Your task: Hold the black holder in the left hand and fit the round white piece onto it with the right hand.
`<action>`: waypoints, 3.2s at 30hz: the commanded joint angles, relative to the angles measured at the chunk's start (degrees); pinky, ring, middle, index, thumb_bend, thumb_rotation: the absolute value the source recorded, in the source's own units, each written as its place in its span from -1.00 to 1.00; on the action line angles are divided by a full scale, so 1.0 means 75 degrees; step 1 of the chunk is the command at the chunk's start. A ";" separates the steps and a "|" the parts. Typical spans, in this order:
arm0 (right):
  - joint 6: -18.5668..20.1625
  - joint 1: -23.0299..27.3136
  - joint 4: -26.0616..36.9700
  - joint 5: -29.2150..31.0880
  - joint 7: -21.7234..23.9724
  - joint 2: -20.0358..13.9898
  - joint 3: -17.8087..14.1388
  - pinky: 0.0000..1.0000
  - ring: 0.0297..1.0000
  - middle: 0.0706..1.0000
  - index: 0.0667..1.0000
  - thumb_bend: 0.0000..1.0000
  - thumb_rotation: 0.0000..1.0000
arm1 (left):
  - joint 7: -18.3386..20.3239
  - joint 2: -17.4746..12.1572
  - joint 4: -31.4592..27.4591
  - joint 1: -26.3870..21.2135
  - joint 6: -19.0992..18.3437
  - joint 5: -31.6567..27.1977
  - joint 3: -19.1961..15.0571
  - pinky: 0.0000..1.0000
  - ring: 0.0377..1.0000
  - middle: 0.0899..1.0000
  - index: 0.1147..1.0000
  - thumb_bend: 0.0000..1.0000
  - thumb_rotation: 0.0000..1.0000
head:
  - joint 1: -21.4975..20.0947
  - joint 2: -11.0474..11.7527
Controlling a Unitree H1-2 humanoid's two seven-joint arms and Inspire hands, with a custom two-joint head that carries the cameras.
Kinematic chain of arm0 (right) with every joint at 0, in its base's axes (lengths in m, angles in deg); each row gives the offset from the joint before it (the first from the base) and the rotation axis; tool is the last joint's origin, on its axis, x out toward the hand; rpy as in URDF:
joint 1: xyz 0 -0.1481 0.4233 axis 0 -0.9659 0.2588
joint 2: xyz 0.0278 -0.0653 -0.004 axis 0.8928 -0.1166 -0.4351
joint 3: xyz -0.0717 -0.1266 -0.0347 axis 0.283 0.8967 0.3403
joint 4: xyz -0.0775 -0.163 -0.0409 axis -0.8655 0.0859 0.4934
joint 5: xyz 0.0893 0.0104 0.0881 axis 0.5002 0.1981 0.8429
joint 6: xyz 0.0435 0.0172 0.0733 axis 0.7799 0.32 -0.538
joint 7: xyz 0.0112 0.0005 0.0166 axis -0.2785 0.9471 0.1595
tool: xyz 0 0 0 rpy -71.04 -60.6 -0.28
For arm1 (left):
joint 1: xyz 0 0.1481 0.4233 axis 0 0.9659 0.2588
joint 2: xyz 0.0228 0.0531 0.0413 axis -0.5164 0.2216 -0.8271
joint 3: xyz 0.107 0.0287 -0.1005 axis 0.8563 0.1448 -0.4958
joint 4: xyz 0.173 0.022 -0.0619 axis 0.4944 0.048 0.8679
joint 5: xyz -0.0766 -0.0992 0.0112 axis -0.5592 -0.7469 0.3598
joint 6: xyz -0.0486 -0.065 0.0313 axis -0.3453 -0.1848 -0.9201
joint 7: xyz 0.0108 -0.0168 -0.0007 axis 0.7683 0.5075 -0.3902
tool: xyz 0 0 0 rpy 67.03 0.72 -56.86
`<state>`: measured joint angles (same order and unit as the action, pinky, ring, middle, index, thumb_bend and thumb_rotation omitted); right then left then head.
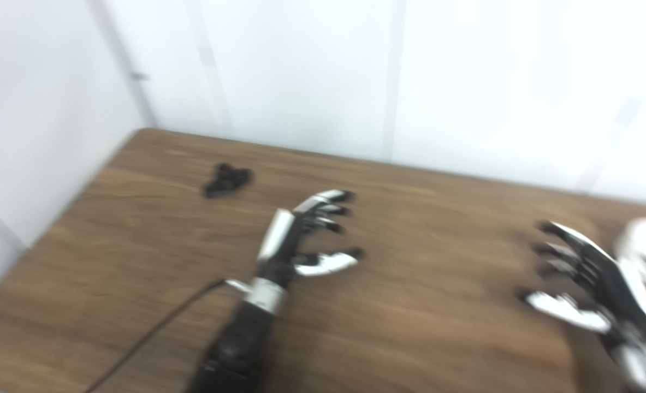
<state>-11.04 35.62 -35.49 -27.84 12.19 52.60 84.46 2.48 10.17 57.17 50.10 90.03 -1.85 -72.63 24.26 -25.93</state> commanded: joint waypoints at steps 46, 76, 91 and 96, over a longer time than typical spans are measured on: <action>0.0438 0.0027 0.0840 -0.0157 -0.0144 0.0020 -0.0119 -0.02 0.39 0.75 0.70 0.13 -1.00 | -0.0537 -0.3088 -0.1237 -0.1266 -0.2484 0.2223 -0.1085 0.43 0.60 0.58 0.50 0.45 -0.98 | 0.0003 -0.0057; 0.0993 -0.0010 0.1504 -0.0096 -0.0066 -0.0044 -0.0200 -0.03 0.34 0.74 0.72 0.07 -1.00 | -0.0322 -0.3823 -0.0069 -0.1620 -0.5178 0.4269 -0.0448 0.88 1.00 1.00 0.79 1.00 0.22 | -0.0084 -0.0200; 0.1202 -0.0054 0.1781 -0.0065 -0.0055 -0.0109 -0.0242 -0.02 0.35 0.74 0.69 0.10 -1.00 | -0.0286 -0.3778 0.0711 -0.1873 -0.5608 0.4332 0.0070 0.90 1.00 1.00 0.76 1.00 0.07 | -0.0157 -0.0251; 0.1314 -0.0119 0.1926 0.0003 -0.0020 -0.0147 -0.0294 -0.06 0.34 0.74 0.70 0.10 -1.00 | -0.0507 -0.3774 0.1121 -0.1955 -0.5536 0.4385 0.0266 0.86 1.00 1.00 0.74 0.99 0.07 | -0.0249 -0.0281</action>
<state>-0.64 33.74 -23.35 -28.65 11.87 52.56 82.96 0.97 -16.45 65.47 38.25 48.04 29.82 -70.38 22.32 -27.95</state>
